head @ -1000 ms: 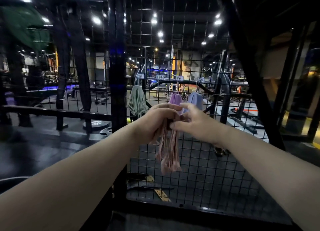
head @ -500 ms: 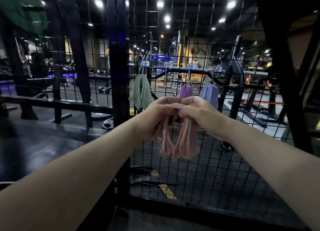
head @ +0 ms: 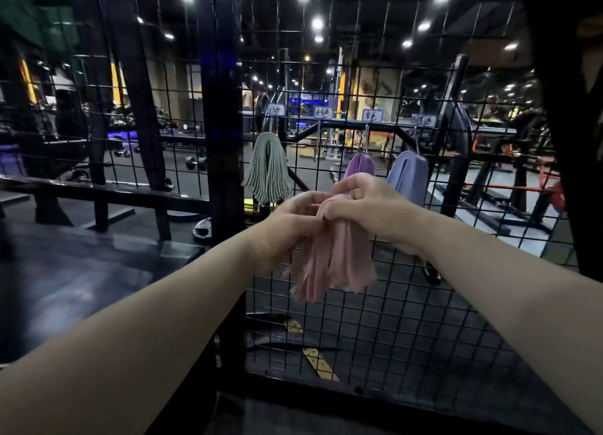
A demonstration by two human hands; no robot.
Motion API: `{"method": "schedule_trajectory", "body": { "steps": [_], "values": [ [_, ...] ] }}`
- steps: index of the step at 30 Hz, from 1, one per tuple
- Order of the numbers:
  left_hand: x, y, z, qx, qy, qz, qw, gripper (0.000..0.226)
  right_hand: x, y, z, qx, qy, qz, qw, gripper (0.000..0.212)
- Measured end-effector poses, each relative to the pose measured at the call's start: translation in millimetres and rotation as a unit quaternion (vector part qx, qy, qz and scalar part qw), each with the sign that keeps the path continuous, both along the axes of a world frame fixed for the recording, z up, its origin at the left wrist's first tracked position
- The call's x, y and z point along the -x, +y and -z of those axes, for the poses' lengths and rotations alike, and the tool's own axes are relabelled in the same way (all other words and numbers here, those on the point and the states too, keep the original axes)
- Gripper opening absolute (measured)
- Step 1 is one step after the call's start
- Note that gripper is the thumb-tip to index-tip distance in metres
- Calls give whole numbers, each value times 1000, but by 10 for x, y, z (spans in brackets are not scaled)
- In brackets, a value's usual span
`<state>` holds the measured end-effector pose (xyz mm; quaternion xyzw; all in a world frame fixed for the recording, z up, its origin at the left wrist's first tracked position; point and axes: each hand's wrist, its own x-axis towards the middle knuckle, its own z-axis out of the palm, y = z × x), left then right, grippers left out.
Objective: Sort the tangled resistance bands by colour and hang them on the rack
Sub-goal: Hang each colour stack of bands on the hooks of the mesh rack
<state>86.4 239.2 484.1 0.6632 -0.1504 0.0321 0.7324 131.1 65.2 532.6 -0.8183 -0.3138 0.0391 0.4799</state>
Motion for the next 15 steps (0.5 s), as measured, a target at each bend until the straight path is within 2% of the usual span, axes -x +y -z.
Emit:
{"method": "schedule_trajectory", "body": {
  "steps": [5,10,15],
  "values": [
    [-96,86,-151,-71,-36,8,997,67,-135,35,-50,-8,2,-9,1000,77],
    [-148,183,-255,-107,-36,55,992,61,-185,-40,-161,4,-18,-32,999,62],
    [-194,221,-258,-143,-29,59,987,57,-226,-107,-175,12,-6,-52,999,77]
  ]
}}
